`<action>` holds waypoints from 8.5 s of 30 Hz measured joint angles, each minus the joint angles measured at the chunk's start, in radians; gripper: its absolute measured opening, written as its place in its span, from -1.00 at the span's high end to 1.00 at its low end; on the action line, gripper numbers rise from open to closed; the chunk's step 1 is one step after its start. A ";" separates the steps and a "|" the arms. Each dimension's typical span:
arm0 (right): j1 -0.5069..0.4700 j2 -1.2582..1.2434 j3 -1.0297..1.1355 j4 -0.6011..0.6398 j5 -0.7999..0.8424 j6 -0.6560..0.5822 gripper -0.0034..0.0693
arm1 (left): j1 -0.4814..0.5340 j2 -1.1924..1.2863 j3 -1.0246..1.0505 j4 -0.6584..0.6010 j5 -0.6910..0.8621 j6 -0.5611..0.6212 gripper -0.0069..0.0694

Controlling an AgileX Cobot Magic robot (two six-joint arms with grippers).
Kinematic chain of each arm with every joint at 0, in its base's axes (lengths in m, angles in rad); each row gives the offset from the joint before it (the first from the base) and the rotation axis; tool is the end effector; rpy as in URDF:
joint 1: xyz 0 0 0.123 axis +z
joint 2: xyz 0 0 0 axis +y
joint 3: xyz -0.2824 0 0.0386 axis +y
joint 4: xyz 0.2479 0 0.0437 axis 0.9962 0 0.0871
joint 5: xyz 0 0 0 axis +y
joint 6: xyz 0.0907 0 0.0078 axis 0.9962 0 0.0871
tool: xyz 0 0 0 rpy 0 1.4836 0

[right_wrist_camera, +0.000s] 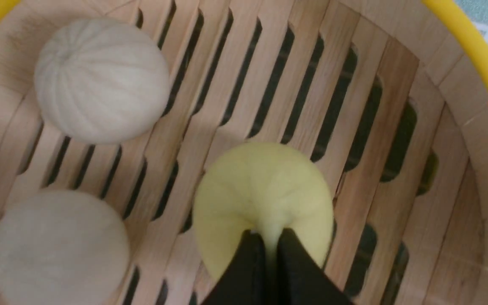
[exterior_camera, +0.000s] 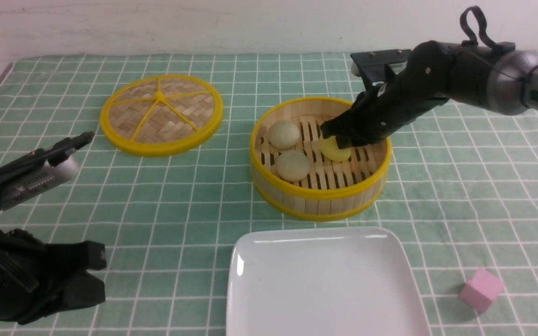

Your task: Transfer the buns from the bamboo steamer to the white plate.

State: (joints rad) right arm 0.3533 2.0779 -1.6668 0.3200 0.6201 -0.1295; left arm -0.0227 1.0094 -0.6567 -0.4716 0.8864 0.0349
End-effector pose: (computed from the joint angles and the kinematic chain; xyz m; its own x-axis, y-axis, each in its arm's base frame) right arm 0.4350 0.1782 0.2209 -0.7988 -0.1547 -0.5813 -0.3405 0.9129 0.2250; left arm 0.1682 -0.0359 0.2622 -0.9046 -0.2355 -0.3552 -0.0674 0.9021 -0.4263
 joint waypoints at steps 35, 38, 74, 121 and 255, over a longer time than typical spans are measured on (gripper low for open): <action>0.273 -0.621 0.704 -0.096 0.011 0.129 -0.24 | 0.000 0.000 0.000 0.000 0.000 -0.003 0.58; 0.262 -0.784 0.683 -0.179 0.147 0.129 0.00 | 0.000 0.000 0.003 0.000 -0.003 -0.003 0.57; 0.221 -1.625 1.070 -0.467 0.394 0.184 0.92 | -0.581 1.143 -1.354 0.504 0.175 -0.374 0.00; 0.221 -1.628 1.080 -0.455 0.369 0.186 0.83 | -0.798 0.791 -0.853 0.433 0.107 -0.392 0.75; 0.221 -2.006 1.186 -0.384 0.110 0.262 0.95 | -0.690 0.746 -0.682 0.396 -0.040 -0.291 -0.28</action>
State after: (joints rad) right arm 0.5738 0.0719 -0.4804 -0.0641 0.7302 0.1321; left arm -0.7126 1.7552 -1.3387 -0.0757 0.8460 -0.2563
